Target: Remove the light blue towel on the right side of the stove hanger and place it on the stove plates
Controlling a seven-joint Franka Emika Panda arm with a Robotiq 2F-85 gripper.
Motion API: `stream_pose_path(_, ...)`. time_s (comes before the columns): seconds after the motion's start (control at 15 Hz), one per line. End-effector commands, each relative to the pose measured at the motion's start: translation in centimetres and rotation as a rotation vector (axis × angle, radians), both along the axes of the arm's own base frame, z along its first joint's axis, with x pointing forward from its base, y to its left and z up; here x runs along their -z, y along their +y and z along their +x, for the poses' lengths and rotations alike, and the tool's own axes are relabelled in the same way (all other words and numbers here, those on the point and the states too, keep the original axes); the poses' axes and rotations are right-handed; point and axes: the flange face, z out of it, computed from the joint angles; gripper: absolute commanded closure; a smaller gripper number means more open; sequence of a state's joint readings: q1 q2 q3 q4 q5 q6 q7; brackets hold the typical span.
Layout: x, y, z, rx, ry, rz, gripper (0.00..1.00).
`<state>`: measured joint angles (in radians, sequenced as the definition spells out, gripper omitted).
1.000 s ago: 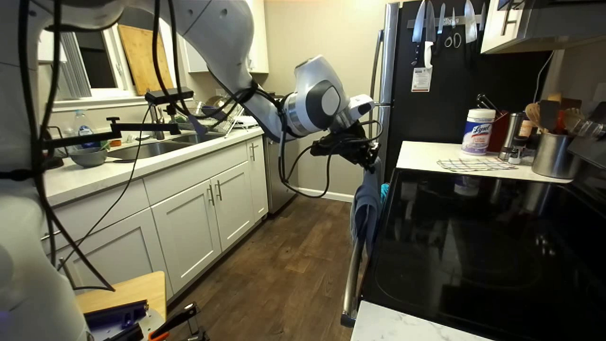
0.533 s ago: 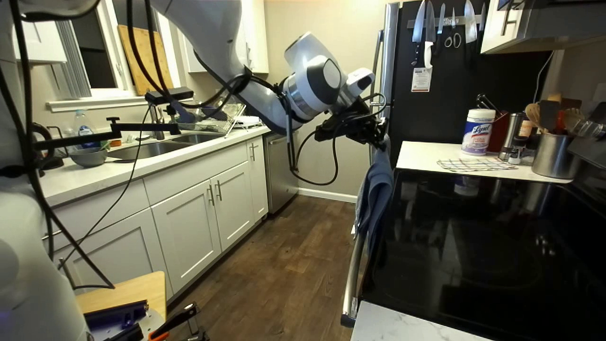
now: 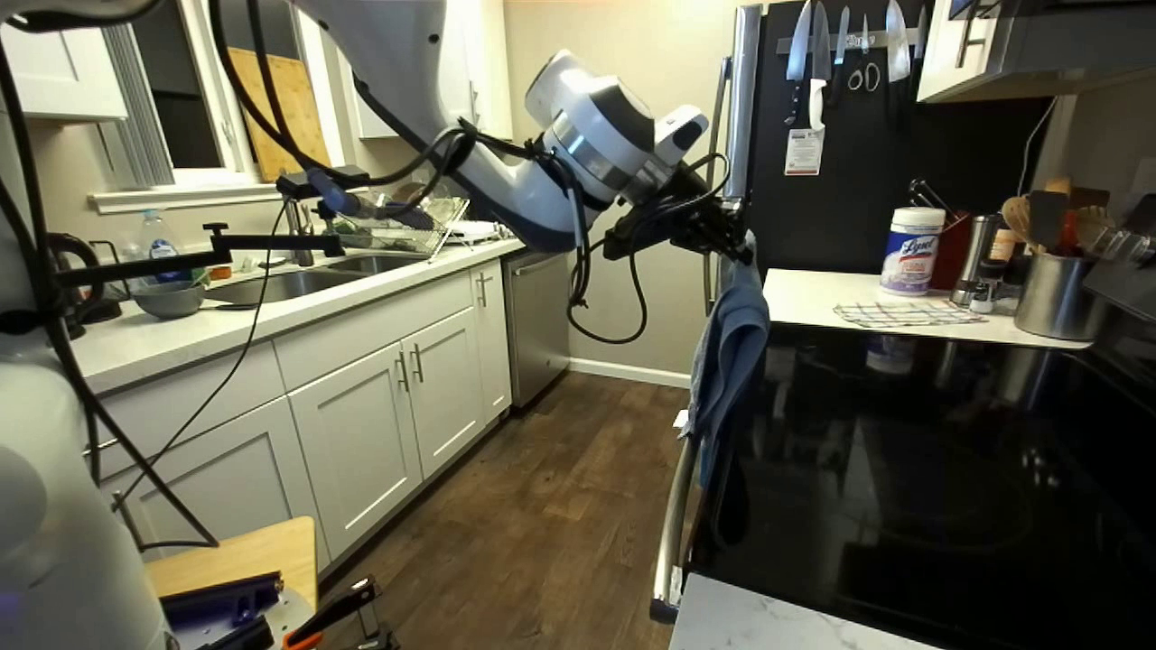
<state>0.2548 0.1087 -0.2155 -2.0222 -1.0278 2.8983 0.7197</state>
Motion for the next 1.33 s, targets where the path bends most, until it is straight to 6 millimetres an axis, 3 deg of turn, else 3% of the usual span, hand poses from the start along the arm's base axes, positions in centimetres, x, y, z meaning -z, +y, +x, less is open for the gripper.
stream_pose_path(0.0,-1.6,-0.3,-0.6,0.086,-0.088,-0.021,0.99)
stream_pose_path(0.33,-0.8,-0.2,-1.1,0.18,-0.122,-0.05,0.99)
stream_pose_path(0.6,-0.1,-1.0,-1.2,0.179,-0.113,0.062,0.99)
stream_pose_path(0.87,-0.1,-2.7,-1.1,0.172,-0.15,0.28,0.99)
stream_pose_path(1.27,-0.8,-6.9,-1.4,0.156,-0.209,0.58,0.99)
